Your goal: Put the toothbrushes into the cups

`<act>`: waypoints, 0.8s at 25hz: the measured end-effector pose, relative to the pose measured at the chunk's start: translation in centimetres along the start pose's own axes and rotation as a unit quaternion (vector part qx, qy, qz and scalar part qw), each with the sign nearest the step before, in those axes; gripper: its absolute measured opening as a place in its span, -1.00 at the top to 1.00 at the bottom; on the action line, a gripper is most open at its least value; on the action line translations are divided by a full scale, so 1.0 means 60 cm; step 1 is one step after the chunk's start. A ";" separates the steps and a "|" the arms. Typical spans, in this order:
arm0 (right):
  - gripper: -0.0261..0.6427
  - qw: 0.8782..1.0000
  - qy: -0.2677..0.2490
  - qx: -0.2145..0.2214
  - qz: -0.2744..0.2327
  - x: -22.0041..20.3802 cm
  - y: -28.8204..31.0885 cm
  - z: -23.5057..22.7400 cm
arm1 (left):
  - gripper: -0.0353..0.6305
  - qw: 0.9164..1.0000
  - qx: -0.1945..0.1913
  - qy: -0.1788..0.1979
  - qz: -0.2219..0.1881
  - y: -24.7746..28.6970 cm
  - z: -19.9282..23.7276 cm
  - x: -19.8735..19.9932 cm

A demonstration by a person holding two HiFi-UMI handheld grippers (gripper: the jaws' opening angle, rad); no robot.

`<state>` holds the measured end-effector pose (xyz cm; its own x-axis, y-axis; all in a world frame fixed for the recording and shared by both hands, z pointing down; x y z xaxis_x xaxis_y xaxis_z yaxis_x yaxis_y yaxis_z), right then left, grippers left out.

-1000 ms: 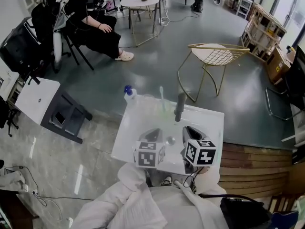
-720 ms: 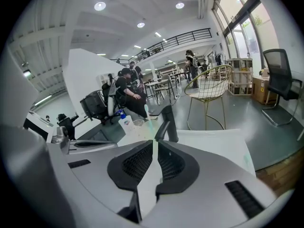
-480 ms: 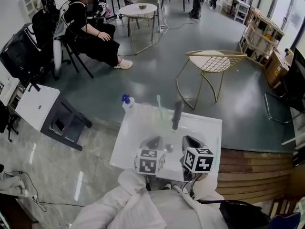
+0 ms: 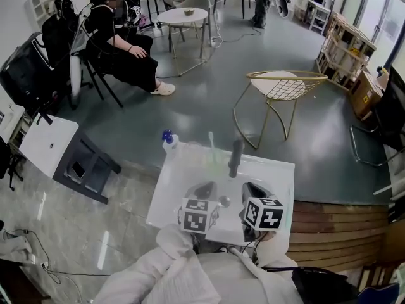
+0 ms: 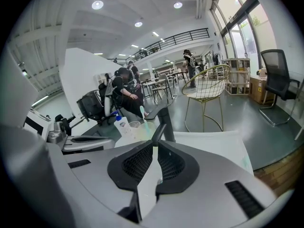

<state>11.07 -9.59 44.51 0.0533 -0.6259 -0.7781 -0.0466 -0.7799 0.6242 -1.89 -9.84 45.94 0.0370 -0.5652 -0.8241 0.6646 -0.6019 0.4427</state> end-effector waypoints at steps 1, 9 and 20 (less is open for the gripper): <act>0.78 1.000 0.001 -0.001 0.000 0.002 0.001 -0.001 | 0.90 1.000 -0.003 -0.005 -0.004 0.001 -0.001 0.004; 0.79 1.000 0.009 -0.006 -0.001 0.007 0.009 -0.006 | 0.90 1.000 -0.001 -0.005 0.000 0.009 0.007 0.012; 0.79 1.000 0.022 -0.020 0.006 -0.004 0.013 -0.020 | 0.90 1.000 -0.017 -0.007 0.012 0.030 0.003 0.001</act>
<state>12.21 -10.06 45.24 0.0973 -0.6340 -0.7672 -0.0069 -0.7712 0.6365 -0.82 -11.10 46.75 0.0434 -0.5870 -0.8084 0.6883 -0.5689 0.4501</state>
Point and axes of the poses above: the fingertips, and each gripper's own axes: y forward along the fingers, z to its left, x out of its top, the point moved 2 cm from there along -y, backward along the fingers, and after that the axes turned 15 degrees about -x, right-handed, at the moved point
